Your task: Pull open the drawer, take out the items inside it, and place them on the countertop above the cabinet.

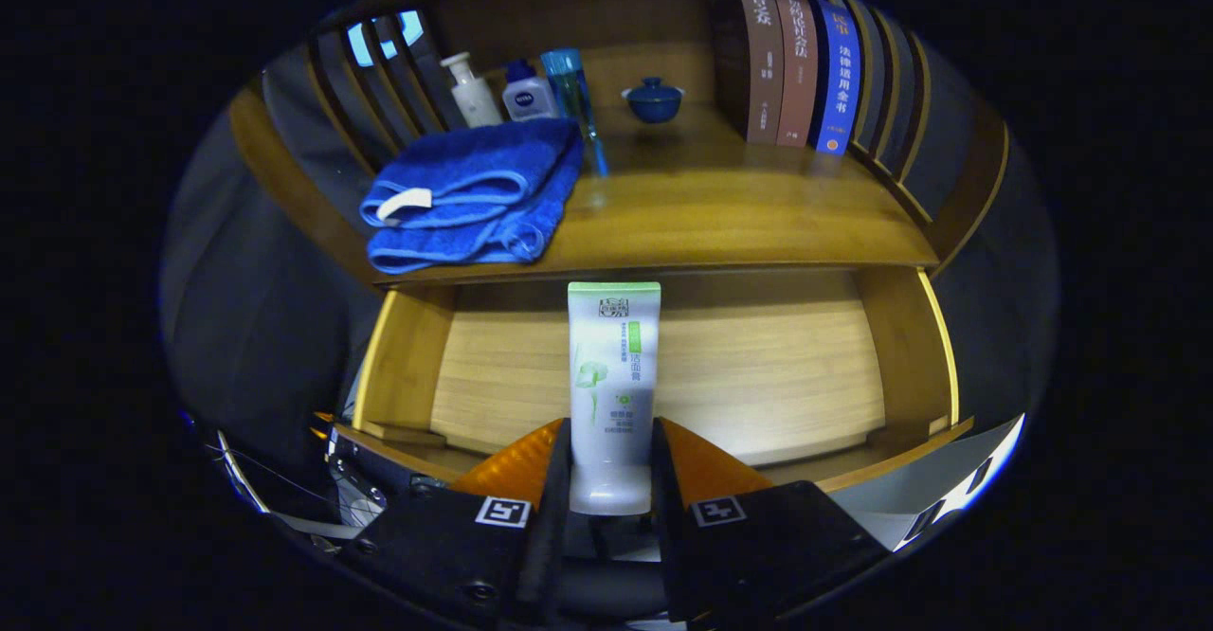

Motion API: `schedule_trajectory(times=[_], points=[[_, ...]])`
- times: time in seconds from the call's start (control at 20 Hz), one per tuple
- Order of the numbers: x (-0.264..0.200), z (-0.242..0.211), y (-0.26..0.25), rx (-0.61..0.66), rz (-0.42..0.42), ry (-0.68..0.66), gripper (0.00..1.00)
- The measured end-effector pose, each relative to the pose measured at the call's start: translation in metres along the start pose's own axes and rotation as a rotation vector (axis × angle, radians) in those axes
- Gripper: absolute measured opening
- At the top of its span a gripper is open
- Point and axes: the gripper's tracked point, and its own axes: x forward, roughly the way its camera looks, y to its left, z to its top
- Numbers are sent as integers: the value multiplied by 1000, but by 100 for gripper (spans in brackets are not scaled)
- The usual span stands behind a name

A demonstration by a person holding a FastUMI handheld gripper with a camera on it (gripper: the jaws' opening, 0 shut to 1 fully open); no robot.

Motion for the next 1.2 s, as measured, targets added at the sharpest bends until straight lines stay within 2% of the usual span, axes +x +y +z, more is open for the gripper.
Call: schedule_trajectory(times=[0.3,0.7,0.9,1.2], points=[[-12,70,-10,-9,-58,-180,47],[61,147,-29,27,-114,-171,47],[92,153,-37,17,-141,-134,47],[113,149,-38,26,-138,-94,47]])
